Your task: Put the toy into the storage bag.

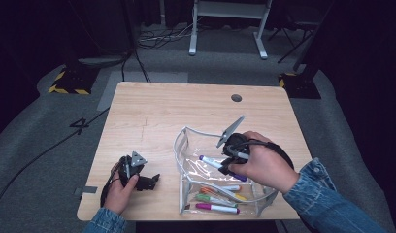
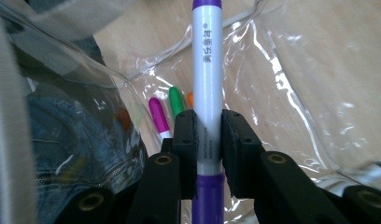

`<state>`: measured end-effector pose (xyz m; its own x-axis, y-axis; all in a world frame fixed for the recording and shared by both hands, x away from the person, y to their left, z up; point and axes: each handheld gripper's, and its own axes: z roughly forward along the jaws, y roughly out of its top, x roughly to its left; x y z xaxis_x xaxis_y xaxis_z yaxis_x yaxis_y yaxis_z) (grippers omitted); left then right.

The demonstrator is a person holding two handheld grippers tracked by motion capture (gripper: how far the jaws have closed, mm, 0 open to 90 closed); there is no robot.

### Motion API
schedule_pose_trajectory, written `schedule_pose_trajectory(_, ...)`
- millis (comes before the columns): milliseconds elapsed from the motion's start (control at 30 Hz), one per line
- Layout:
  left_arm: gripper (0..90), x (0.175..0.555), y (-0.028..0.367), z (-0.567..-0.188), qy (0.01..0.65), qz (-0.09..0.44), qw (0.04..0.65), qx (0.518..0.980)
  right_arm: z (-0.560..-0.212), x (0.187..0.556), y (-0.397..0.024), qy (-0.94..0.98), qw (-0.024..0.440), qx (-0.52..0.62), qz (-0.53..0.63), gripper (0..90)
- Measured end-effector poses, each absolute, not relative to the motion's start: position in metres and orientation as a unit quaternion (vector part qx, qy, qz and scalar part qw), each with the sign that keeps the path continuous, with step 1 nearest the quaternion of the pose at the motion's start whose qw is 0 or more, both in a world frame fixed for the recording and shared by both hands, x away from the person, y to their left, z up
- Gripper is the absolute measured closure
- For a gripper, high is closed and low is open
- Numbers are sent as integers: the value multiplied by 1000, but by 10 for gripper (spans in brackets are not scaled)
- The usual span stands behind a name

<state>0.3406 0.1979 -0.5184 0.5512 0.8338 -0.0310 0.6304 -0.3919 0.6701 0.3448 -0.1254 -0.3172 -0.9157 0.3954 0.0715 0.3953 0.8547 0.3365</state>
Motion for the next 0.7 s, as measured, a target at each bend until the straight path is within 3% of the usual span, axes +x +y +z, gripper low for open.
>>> schedule_pose_trajectory(300,0,341,198,-518,447,156,322,820,-368,357,-108,978,-29,188,86,767)
schedule_pose_trajectory(700,0,341,198,-518,447,156,322,820,-399,356,-100,985,-54,162,24,767)
